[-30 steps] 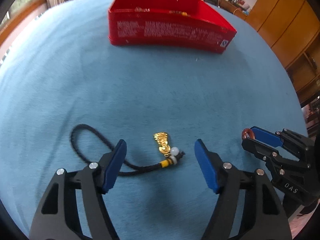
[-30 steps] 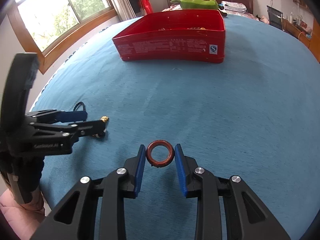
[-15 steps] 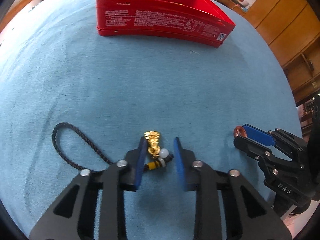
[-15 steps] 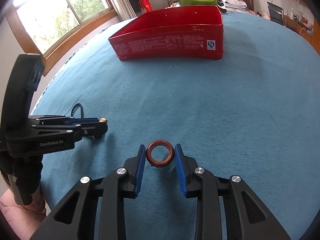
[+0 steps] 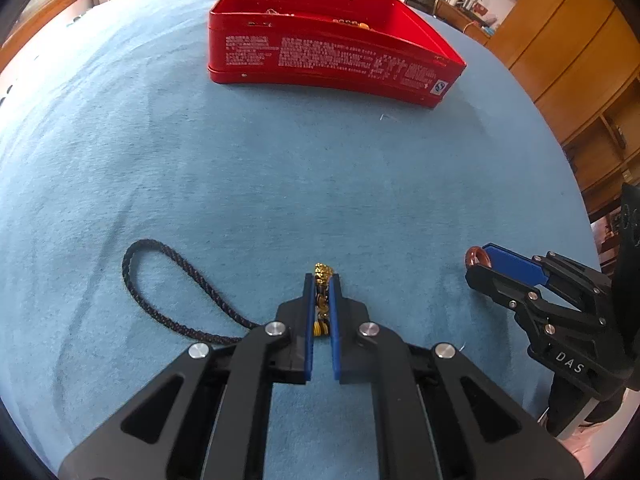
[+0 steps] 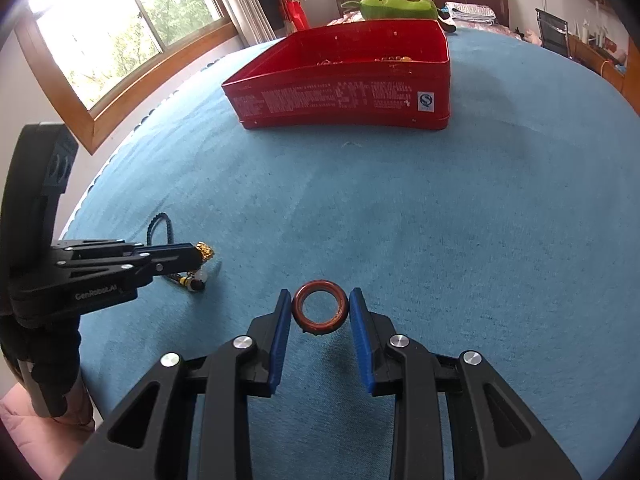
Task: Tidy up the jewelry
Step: 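Close the left tool on the gold charm of the black cord, then carry the cord and red ring into the red tin and open both tools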
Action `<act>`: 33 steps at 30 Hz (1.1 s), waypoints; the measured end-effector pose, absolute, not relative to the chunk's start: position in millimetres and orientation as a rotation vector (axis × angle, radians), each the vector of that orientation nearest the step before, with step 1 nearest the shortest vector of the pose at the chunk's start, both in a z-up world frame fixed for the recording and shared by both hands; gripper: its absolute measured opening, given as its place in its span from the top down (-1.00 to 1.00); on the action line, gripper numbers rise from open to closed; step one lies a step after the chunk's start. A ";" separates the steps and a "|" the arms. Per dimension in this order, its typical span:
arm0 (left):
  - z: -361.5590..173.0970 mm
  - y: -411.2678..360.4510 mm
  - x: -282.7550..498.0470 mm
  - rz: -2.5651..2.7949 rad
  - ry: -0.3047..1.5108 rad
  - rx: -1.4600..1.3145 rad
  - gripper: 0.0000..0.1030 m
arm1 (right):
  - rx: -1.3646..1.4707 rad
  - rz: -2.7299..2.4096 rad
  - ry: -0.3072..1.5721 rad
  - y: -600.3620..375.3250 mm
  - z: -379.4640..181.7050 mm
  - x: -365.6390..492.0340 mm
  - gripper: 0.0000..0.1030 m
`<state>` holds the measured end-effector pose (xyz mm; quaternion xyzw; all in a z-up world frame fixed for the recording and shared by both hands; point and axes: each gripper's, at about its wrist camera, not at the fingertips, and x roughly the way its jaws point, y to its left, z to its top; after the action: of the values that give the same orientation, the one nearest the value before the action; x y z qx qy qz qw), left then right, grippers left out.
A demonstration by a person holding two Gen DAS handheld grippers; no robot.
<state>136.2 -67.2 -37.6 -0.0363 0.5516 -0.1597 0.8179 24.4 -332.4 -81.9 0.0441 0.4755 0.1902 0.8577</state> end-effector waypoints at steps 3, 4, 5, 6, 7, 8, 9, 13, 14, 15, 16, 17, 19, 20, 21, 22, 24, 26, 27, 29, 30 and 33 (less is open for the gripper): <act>-30.5 -60.9 133.5 -0.344 1.150 -0.096 0.95 | 0.091 0.401 0.998 -332.0 -81.0 24.0 0.43; -27.6 -58.3 131.7 -0.345 1.141 -0.102 0.95 | 0.091 0.401 0.998 -331.9 -80.7 23.8 0.42; -25.0 -56.3 130.3 -0.346 1.133 -0.106 0.95 | 0.092 0.400 0.998 -332.0 -80.2 23.7 0.42; -21.3 -55.1 130.2 -0.347 1.120 -0.109 0.95 | 0.092 0.399 0.997 -332.4 -79.5 23.7 0.42; -17.7 -53.2 129.7 -0.346 1.108 -0.110 0.95 | 0.093 0.398 0.994 -332.7 -78.0 23.7 0.42; -13.1 -51.0 128.7 -0.344 1.092 -0.113 0.95 | 0.093 0.398 0.991 -332.8 -76.7 23.4 0.42; -9.9 -49.0 127.1 -0.344 1.083 -0.115 0.95 | 0.093 0.398 0.988 -332.5 -75.6 23.2 0.43; 3.5 -41.8 124.0 -0.340 1.040 -0.132 0.95 | 0.096 0.399 0.971 -332.1 -67.9 23.9 0.42; 5.8 -41.1 124.0 -0.338 1.032 -0.136 0.96 | 0.098 0.399 0.967 -332.3 -65.6 24.2 0.42; 10.1 -38.8 123.2 -0.337 1.018 -0.141 0.96 | 0.098 0.399 0.964 -331.9 -63.6 25.2 0.42; 13.4 -38.1 123.0 -0.338 1.008 -0.145 0.98 | 0.098 0.399 0.959 -331.7 -60.7 26.2 0.42; 16.5 -36.6 122.1 -0.339 1.000 -0.148 0.97 | 0.097 0.398 0.954 -331.5 -57.9 27.0 0.42; 24.6 -34.6 121.9 -0.337 0.978 -0.154 0.97 | 0.094 0.396 0.944 -330.6 -52.3 29.0 0.42; 28.4 -33.1 121.7 -0.336 0.966 -0.156 0.97 | 0.093 0.396 0.939 -330.2 -49.2 30.0 0.42; 33.3 -32.4 121.5 -0.334 0.951 -0.156 0.97 | 0.092 0.396 0.933 -329.3 -45.7 31.3 0.42; 37.6 -31.5 121.5 -0.332 0.938 -0.158 0.97 | 0.091 0.397 0.929 -328.9 -43.3 32.6 0.43; 44.8 -29.6 122.0 -0.332 0.921 -0.161 0.98 | 0.090 0.399 0.918 -328.6 -36.0 35.8 0.42; 51.5 -27.9 123.8 -0.333 0.905 -0.167 0.98 | 0.089 0.398 0.908 -328.5 -30.0 40.4 0.43; 55.7 -26.4 124.9 -0.333 0.895 -0.171 0.98 | 0.088 0.396 0.902 -329.1 -26.2 42.1 0.43; 64.5 -22.8 127.5 -0.330 0.869 -0.183 0.98 | 0.089 0.397 0.888 -330.0 -17.8 47.1 0.43; 68.9 -21.4 127.5 -0.331 0.858 -0.187 0.98 | 0.089 0.398 0.883 -330.5 -14.3 49.8 0.43; 81.6 -19.4 130.5 -0.333 0.823 -0.195 0.98 | 0.082 0.395 0.865 -330.2 -2.3 58.6 0.43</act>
<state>130.5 -19.4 81.6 -0.0941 0.3976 -0.1610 0.8984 58.6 -330.2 -2.3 0.0397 0.4164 0.1899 0.8883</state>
